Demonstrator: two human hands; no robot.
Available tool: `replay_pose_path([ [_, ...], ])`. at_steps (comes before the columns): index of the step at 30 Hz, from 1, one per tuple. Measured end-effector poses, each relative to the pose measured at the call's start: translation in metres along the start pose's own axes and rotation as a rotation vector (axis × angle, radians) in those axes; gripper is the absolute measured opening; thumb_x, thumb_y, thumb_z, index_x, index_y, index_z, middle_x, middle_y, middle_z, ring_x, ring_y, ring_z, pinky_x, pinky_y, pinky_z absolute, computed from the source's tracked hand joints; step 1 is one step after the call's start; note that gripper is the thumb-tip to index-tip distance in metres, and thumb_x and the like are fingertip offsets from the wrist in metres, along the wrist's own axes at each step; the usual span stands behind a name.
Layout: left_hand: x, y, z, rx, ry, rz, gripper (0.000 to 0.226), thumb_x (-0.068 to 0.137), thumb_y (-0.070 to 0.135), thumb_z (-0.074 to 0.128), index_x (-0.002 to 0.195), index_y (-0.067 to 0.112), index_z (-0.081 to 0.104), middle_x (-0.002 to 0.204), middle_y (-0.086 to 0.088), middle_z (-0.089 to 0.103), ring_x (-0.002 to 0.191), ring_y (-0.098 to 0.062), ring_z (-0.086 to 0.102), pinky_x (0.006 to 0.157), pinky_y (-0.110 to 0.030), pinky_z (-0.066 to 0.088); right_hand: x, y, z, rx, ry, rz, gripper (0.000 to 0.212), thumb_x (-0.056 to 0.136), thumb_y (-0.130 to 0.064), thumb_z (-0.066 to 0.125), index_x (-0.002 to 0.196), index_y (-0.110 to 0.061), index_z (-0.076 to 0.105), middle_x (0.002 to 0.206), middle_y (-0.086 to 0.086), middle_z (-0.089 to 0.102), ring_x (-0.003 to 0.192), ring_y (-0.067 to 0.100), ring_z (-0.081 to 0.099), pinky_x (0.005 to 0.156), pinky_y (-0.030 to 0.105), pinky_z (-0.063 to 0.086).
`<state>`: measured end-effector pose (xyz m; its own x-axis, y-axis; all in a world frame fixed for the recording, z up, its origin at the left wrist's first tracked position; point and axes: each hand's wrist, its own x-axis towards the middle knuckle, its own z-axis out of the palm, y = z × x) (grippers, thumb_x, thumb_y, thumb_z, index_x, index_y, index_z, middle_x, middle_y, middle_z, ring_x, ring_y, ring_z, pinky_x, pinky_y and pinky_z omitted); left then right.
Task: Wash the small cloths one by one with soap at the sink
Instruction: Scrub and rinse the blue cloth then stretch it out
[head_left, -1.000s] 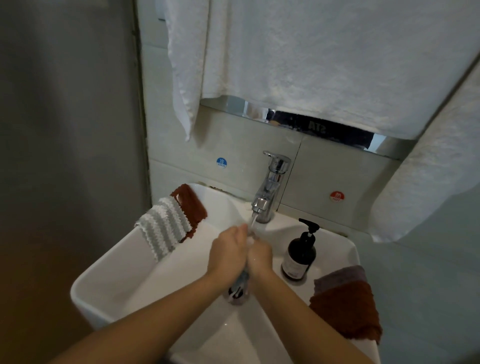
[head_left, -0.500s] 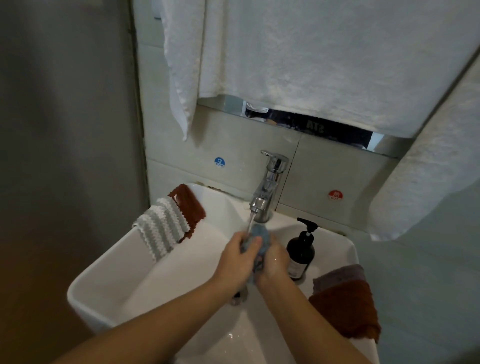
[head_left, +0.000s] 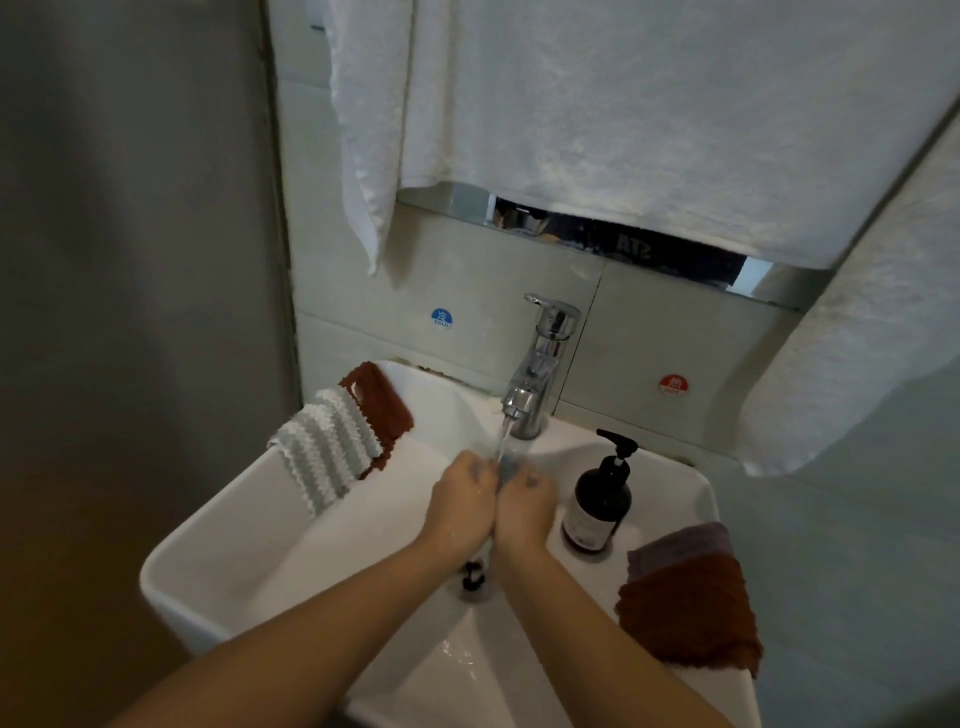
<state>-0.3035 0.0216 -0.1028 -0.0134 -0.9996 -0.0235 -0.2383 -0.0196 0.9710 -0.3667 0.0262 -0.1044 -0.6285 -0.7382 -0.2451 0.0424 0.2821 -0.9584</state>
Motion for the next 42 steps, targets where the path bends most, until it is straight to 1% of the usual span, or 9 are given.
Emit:
replay_pose_path([
  [4,0.010,-0.002,-0.018,-0.019,0.076,-0.073,0.014,0.099,0.027,0.050,0.097,0.013,0.050,0.087,-0.006,0.060,0.079,-0.019,0.059,0.074,-0.038,0.051,-0.021,0.003,0.000,-0.139,-0.306,-0.014,0.018,0.089,-0.023,0.048,0.080,-0.010,0.057,0.073,0.009,0.059,0.071,0.024,0.056,0.063,0.037,0.044],
  [9,0.004,0.003,-0.014,-0.259,-0.114,-0.243,0.024,0.100,0.034,0.046,0.091,0.015,0.056,0.087,-0.008,0.061,0.076,-0.020,0.059,0.059,-0.030,0.048,0.005,-0.031,-0.023,0.328,-0.248,0.326,0.039,0.099,-0.012,0.034,0.064,-0.004,0.047,0.037,0.007,0.049,0.051,0.023,0.049,0.051,0.031,0.040],
  [11,0.006,0.004,-0.018,-0.359,-0.117,-0.220,0.026,0.102,0.029,0.044,0.091,0.014,0.062,0.090,-0.009,0.065,0.082,-0.022,0.062,0.068,-0.030,0.050,0.011,-0.024,-0.022,0.285,-0.251,0.283,0.034,0.099,-0.012,0.040,0.073,0.001,0.058,0.050,0.012,0.061,0.058,0.027,0.058,0.058,0.035,0.050],
  [15,0.009,-0.005,-0.016,-0.087,0.092,-0.099,0.038,0.103,0.036,0.040,0.089,0.008,0.062,0.088,-0.011,0.066,0.089,-0.026,0.064,0.080,-0.037,0.051,-0.013,0.010,-0.015,-0.053,-0.368,0.052,0.021,0.101,-0.018,0.043,0.102,-0.009,0.062,0.098,0.017,0.070,0.085,0.026,0.070,0.074,0.039,0.059],
  [21,-0.006,0.000,-0.003,-0.081,-0.056,0.032,0.038,0.103,0.038,0.040,0.087,0.013,0.064,0.081,-0.007,0.069,0.079,-0.020,0.069,0.074,-0.038,0.058,-0.010,0.000,-0.018,-0.003,-0.085,-0.138,0.026,0.103,-0.028,0.039,0.086,-0.020,0.056,0.081,0.007,0.063,0.076,0.022,0.062,0.068,0.036,0.049],
  [27,-0.001,0.004,-0.014,0.019,0.039,0.129,0.033,0.103,0.033,0.042,0.078,0.017,0.055,0.070,0.000,0.059,0.065,-0.012,0.058,0.053,-0.017,0.043,-0.016,0.000,-0.013,-0.141,-0.153,-0.237,0.024,0.102,-0.025,0.039,0.083,-0.021,0.054,0.082,0.009,0.062,0.082,0.029,0.063,0.077,0.046,0.053],
  [31,-0.016,0.006,0.004,-0.149,-0.133,0.050,0.028,0.100,0.042,0.046,0.095,0.016,0.057,0.089,-0.005,0.067,0.085,-0.017,0.067,0.069,-0.034,0.059,0.002,-0.008,-0.022,-0.109,-0.026,-0.267,0.022,0.101,-0.023,0.045,0.080,-0.020,0.049,0.076,0.005,0.058,0.074,0.025,0.059,0.075,0.045,0.051],
  [37,0.006,0.001,-0.013,0.081,0.110,0.026,0.027,0.103,0.033,0.042,0.084,0.015,0.050,0.080,-0.002,0.057,0.076,-0.017,0.056,0.068,-0.032,0.043,-0.031,0.008,-0.025,-0.224,-0.302,-0.427,0.027,0.103,-0.023,0.040,0.079,-0.016,0.050,0.072,0.001,0.054,0.065,0.012,0.051,0.064,0.033,0.044],
  [42,-0.018,0.005,0.008,-0.112,-0.150,0.038,0.031,0.105,0.034,0.035,0.096,0.014,0.057,0.089,-0.006,0.064,0.082,-0.016,0.064,0.071,-0.031,0.054,0.005,-0.022,-0.014,-0.043,0.001,-0.268,0.027,0.104,-0.025,0.038,0.090,-0.010,0.055,0.080,0.008,0.058,0.078,0.023,0.059,0.071,0.037,0.047],
])
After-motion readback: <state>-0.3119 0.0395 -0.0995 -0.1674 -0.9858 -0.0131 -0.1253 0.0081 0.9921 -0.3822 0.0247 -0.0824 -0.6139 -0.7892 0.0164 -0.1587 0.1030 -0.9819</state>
